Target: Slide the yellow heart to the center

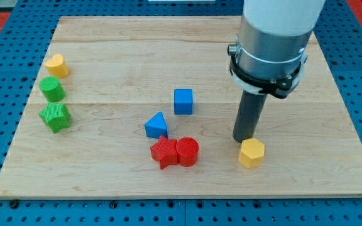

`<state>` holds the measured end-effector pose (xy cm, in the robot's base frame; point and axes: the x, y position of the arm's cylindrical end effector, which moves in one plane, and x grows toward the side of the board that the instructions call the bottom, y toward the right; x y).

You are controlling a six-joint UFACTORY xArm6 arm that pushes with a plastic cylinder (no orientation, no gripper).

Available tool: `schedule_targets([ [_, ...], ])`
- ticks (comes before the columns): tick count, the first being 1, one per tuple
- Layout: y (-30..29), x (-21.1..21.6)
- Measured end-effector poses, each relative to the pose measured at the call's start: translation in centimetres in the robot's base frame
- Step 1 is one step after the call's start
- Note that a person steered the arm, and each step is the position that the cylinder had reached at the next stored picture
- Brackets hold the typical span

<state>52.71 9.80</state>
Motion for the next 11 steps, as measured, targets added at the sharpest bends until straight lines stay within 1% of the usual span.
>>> schedule_targets([
  [1, -0.7, 0.4],
  [2, -5.8, -6.3],
  [3, -11.1, -15.3],
  [4, -18.2, -18.6],
  [5, -29.0, -19.0],
  [6, -35.1, -23.8],
  [7, -40.1, -24.8],
  [8, -39.4, -18.9],
  [9, -34.8, -16.4],
  [10, -24.3, -16.9],
  [11, -22.8, -15.5],
])
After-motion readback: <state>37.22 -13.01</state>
